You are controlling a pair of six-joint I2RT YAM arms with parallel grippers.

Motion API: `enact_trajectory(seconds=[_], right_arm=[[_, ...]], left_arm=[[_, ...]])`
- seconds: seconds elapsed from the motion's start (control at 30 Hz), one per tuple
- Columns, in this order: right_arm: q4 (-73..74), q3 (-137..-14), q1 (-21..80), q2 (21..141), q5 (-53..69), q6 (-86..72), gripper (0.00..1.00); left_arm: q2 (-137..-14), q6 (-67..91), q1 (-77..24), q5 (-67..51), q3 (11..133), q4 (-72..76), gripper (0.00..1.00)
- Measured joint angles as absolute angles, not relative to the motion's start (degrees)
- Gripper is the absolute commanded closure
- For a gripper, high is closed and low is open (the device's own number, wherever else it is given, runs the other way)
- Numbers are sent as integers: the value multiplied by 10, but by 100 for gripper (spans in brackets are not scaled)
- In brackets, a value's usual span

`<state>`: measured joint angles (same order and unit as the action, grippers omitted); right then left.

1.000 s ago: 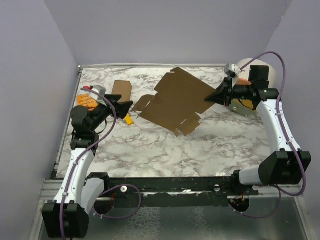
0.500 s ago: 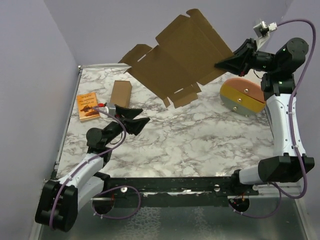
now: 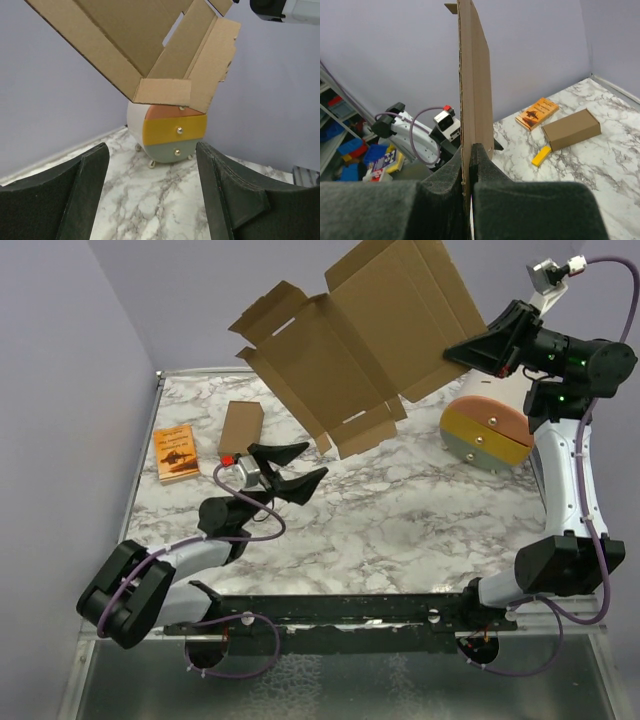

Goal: Fold the paper box

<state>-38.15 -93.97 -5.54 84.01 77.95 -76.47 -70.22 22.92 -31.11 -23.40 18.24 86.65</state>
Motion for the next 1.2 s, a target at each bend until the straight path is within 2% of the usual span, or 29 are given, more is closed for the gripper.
enact_trajectory(seconds=[0.23,0.4,0.63,0.9,1.2], right_arm=[[-455,-939,-70,843,767,-854,99],[-480,-937,-74,844,763,-883,99],[-499,-930,-77,844,761,-902,99],[-506,-920,-80,844,759,-910,99],[-512,-917,-80,844,759,-917,99]], left_arm=[[-754,173,-364,-180,220,879,27],[-790,149,-389,-147,238,878,30],[-769,142,-391,-134,241,879,32],[-752,145,-391,-124,241,879,39],[-739,158,-391,-119,242,879,39]])
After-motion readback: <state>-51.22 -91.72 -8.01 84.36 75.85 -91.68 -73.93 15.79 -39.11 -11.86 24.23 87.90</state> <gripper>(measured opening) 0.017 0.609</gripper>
